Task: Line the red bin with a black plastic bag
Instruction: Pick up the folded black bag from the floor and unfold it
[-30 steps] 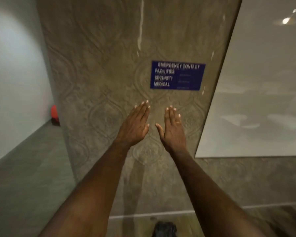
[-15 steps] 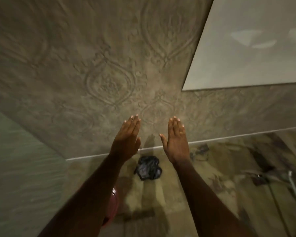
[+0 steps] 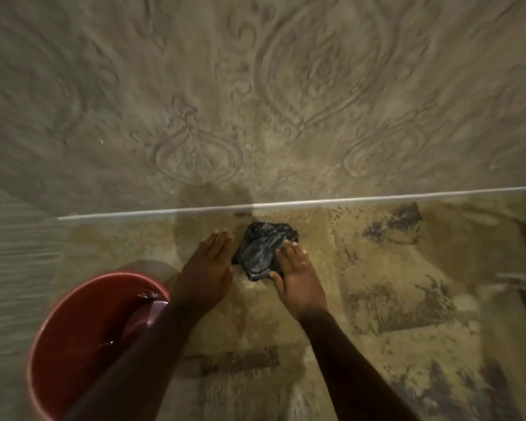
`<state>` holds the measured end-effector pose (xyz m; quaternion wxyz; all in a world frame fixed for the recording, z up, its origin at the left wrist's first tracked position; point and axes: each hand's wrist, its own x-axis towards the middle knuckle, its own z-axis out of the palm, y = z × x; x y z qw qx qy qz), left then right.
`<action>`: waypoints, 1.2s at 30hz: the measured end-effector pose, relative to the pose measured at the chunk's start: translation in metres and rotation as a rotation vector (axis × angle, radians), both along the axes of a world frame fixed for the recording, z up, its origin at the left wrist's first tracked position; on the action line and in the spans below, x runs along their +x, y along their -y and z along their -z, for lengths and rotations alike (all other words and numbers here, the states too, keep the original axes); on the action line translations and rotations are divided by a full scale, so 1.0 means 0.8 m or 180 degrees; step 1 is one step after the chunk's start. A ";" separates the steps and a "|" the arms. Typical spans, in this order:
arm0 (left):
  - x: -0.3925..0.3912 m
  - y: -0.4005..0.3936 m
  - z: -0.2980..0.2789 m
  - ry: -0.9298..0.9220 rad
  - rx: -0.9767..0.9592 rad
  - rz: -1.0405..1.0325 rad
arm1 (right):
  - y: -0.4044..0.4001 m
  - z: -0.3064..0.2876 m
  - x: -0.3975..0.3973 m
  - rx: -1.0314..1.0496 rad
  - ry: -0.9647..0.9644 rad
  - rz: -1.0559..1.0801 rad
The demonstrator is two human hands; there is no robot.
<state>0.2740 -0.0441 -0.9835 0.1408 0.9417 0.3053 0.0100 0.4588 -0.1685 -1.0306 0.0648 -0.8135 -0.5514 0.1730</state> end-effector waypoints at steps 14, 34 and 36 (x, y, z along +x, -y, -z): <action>-0.063 0.081 0.217 0.0065 -0.0378 0.0031 | -0.052 0.257 -0.085 -0.1181 -0.0045 0.0025; -0.121 0.088 0.019 0.0844 -0.1534 -0.0867 | 0.011 -0.082 -0.125 0.1319 -0.2889 0.1498; -0.138 0.087 -0.002 0.0967 -0.1907 -0.0960 | 0.018 -0.120 -0.135 0.1338 -0.3337 0.1517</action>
